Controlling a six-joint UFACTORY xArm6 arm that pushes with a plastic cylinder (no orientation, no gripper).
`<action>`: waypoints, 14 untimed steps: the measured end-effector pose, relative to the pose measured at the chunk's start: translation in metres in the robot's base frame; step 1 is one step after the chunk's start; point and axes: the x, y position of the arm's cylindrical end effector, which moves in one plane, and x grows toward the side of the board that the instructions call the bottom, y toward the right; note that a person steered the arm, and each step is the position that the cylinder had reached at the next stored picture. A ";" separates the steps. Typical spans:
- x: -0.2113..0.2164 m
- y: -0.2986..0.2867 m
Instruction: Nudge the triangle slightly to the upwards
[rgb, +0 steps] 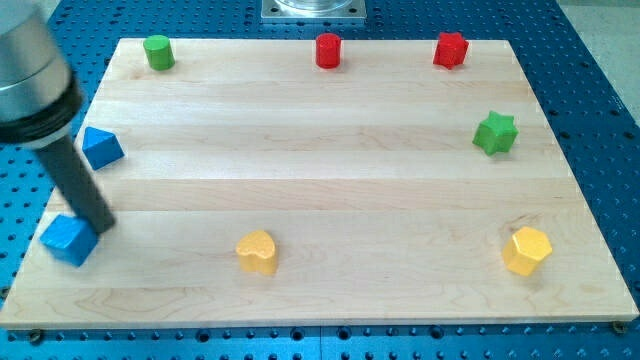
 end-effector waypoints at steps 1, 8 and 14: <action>0.008 0.000; -0.089 -0.023; -0.053 0.023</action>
